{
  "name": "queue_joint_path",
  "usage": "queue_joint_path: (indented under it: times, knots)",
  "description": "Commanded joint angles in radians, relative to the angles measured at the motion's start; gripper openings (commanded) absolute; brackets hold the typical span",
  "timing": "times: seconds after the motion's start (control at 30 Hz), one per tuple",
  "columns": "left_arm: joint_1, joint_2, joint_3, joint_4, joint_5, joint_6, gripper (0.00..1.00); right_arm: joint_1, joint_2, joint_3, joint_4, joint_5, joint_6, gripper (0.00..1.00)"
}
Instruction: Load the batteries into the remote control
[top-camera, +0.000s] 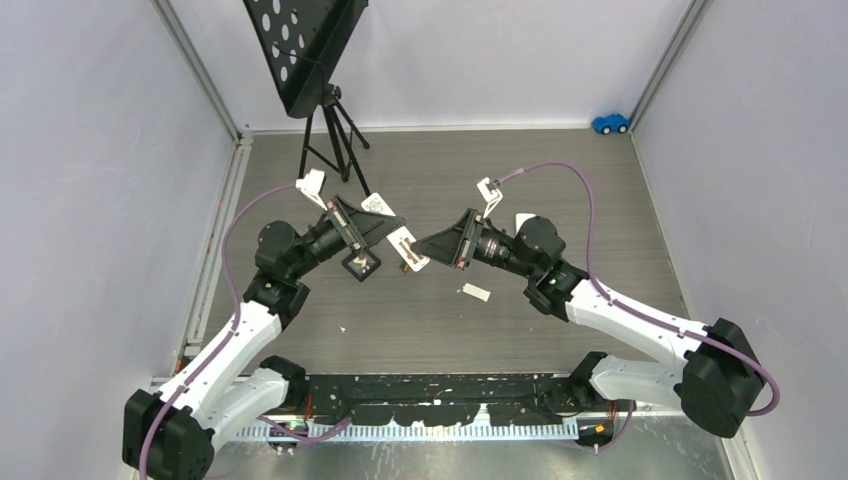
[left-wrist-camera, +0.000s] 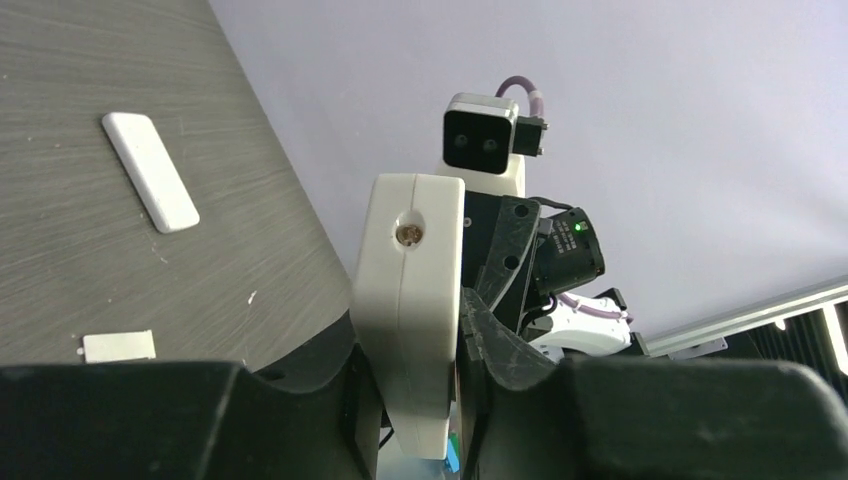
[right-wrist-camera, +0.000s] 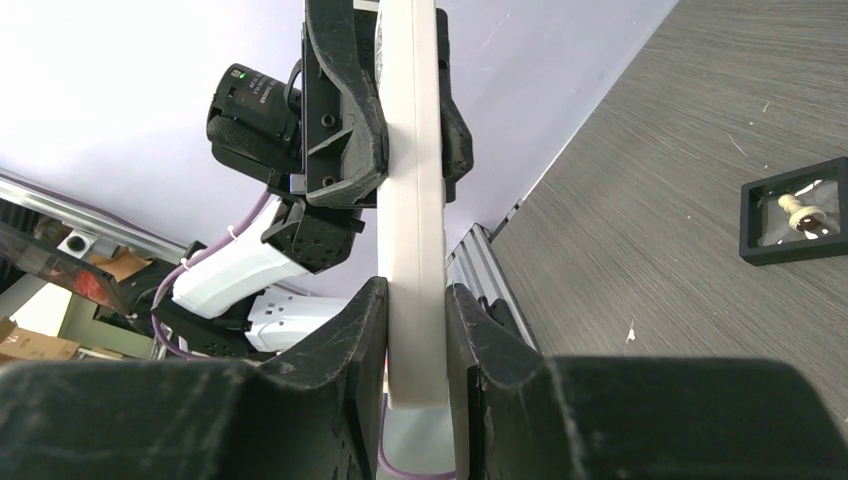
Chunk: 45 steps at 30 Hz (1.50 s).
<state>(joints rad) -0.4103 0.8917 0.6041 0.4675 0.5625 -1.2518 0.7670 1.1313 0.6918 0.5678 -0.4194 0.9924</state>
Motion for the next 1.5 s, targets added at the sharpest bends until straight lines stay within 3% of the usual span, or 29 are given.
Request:
queue_joint_path:
  times: [0.0, 0.07, 0.13, 0.17, 0.27, 0.33, 0.37, 0.47, 0.53, 0.63, 0.77, 1.03, 1.47]
  knots:
    - [-0.002, -0.014, 0.006, 0.066, -0.016, 0.059, 0.22, 0.002, 0.0, 0.015, 0.051, 0.032, 0.026, 0.04]
    - [-0.002, -0.018, 0.011, 0.031, -0.024, 0.089, 0.19, 0.0, 0.002, 0.017, 0.028, 0.03, 0.026, 0.04]
    - [-0.002, -0.022, 0.015, -0.001, -0.032, 0.12, 0.03, -0.003, 0.006, 0.019, 0.003, 0.025, 0.025, 0.08]
    - [-0.002, -0.027, 0.019, -0.032, -0.042, 0.139, 0.0, -0.007, 0.008, 0.022, -0.022, 0.025, 0.02, 0.14]
    - [-0.002, -0.048, 0.062, -0.238, -0.116, 0.242, 0.0, -0.016, -0.004, 0.033, -0.158, 0.1, -0.014, 0.56]
    - [-0.002, -0.068, 0.113, -0.464, -0.232, 0.36, 0.0, -0.017, -0.012, 0.063, -0.304, 0.192, -0.062, 0.68]
    - [-0.002, -0.077, 0.137, -0.584, -0.31, 0.407, 0.0, -0.017, -0.01, 0.089, -0.397, 0.247, -0.08, 0.69]
    - [-0.002, -0.098, 0.184, -0.824, -0.533, 0.507, 0.0, -0.017, 0.074, 0.194, -0.65, 0.395, -0.119, 0.69]
    - [-0.002, -0.102, 0.201, -0.924, -0.64, 0.549, 0.0, -0.012, 0.176, 0.294, -0.78, 0.469, -0.101, 0.63]
    - [-0.002, -0.101, 0.208, -0.973, -0.653, 0.585, 0.0, 0.01, 0.345, 0.438, -0.957, 0.578, -0.059, 0.48]
    - [-0.002, -0.11, 0.196, -0.985, -0.649, 0.599, 0.0, 0.041, 0.572, 0.618, -1.106, 0.701, -0.007, 0.37]
    - [-0.002, -0.118, 0.184, -1.009, -0.63, 0.608, 0.0, 0.075, 0.854, 0.854, -1.206, 0.693, 0.048, 0.34]
    - [-0.002, -0.134, 0.167, -1.007, -0.638, 0.618, 0.0, 0.092, 0.975, 0.947, -1.221, 0.67, 0.057, 0.34]
